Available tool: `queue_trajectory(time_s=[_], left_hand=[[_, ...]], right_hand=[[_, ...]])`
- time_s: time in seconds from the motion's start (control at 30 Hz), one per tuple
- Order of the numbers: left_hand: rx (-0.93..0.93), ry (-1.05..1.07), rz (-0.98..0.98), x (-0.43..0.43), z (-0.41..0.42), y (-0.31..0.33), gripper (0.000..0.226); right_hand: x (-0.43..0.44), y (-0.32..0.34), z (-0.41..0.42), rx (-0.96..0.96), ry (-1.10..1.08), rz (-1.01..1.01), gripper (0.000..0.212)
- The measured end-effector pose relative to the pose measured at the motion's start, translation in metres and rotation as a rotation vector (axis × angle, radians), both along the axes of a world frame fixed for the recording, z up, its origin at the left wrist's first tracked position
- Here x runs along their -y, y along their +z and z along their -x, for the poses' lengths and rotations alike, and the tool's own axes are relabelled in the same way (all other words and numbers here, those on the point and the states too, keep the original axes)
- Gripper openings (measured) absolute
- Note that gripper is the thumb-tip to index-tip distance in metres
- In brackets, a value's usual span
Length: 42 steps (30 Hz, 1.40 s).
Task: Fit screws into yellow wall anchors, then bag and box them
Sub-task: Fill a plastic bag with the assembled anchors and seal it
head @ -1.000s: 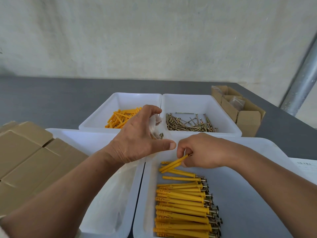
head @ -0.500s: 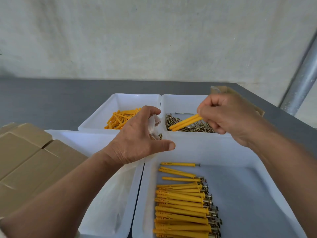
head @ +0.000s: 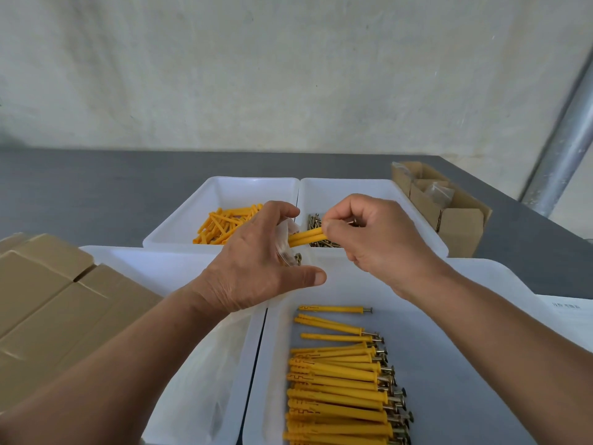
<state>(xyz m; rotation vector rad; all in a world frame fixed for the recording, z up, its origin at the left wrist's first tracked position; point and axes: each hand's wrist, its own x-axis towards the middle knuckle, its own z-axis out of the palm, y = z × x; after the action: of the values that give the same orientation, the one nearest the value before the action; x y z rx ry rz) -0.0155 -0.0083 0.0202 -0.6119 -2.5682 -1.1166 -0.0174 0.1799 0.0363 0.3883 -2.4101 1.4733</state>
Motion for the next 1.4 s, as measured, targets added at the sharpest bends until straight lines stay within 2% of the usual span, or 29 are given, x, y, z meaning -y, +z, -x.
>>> queue_trajectory(time_s=[0.1,0.33,0.47,0.6,0.67,0.8,0.97,1.1,1.2,1.4], left_hand=[[0.009,-0.005,-0.017,0.0,0.0,0.0,0.088],[-0.003,-0.003,-0.024,-0.002,-0.002,0.002,0.087],[-0.009,-0.003,-0.038,-0.002,-0.001,0.001,0.086],[0.017,-0.04,-0.087,-0.001,-0.002,0.001,0.092],[0.03,-0.05,-0.11,0.0,-0.003,0.003,0.085],[0.103,-0.012,-0.243,0.0,-0.003,0.004,0.057],[0.044,0.151,-0.226,-0.002,-0.003,0.007,0.042],[0.068,0.266,-0.235,-0.001,-0.002,0.01,0.031],[0.047,0.303,-0.158,0.0,0.0,0.012,0.016],[-0.008,0.303,-0.077,-0.002,0.0,0.012,0.019]], right_hand=[[0.005,-0.002,-0.002,-0.099,-0.051,-0.121,0.015],[0.009,0.001,-0.006,-0.158,-0.045,-0.077,0.017],[0.015,-0.002,-0.009,-0.112,0.055,-0.04,0.022],[0.02,-0.007,-0.009,-0.02,0.101,-0.097,0.016],[0.019,-0.005,-0.009,-0.008,0.126,-0.087,0.021],[0.017,-0.002,-0.011,0.042,0.194,-0.033,0.037],[0.017,-0.005,-0.008,0.027,0.157,0.054,0.017],[0.017,-0.007,-0.006,0.004,0.151,0.038,0.017],[0.02,-0.009,-0.007,0.008,0.163,0.03,0.014],[0.023,-0.01,-0.009,0.0,0.151,-0.026,0.011]])
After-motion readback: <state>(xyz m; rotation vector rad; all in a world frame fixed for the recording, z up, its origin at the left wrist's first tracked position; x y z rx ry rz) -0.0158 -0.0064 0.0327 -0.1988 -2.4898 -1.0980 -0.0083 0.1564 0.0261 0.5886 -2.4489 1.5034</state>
